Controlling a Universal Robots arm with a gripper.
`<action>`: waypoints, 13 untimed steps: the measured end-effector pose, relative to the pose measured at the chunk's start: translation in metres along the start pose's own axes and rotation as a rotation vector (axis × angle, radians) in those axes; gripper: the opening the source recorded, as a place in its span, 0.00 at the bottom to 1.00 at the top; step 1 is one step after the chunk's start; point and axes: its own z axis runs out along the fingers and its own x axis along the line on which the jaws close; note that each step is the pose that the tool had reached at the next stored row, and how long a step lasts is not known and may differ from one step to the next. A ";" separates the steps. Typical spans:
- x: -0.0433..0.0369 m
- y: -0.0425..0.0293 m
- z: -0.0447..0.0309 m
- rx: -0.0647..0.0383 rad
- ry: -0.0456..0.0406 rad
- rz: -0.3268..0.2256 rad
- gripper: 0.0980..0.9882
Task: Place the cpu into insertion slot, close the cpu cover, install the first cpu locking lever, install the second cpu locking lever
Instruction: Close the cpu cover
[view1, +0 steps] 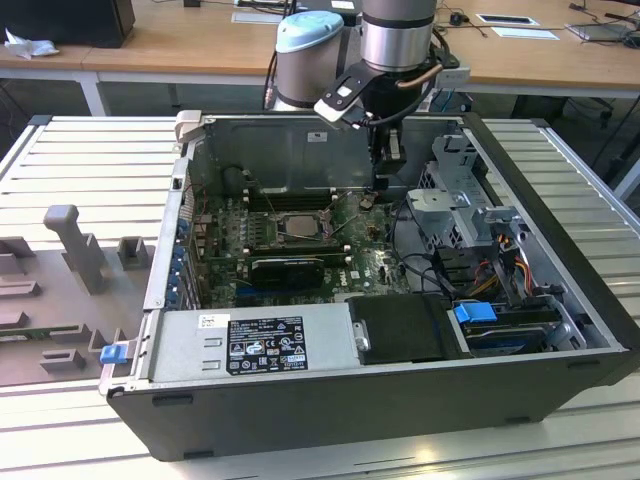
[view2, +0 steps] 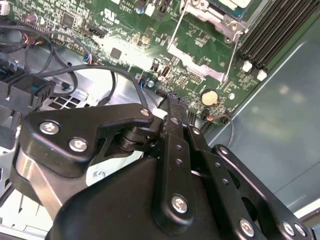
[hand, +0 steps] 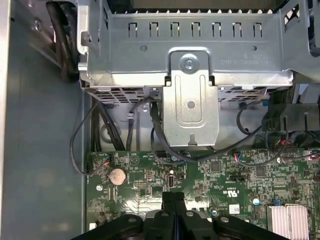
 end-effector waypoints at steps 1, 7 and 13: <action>0.0000 0.0005 0.0001 0.000 0.0000 0.000 0.01; 0.0002 0.0036 0.0050 0.000 -0.0001 0.000 0.01; 0.0006 0.0027 0.0154 0.006 -0.0001 0.000 0.01</action>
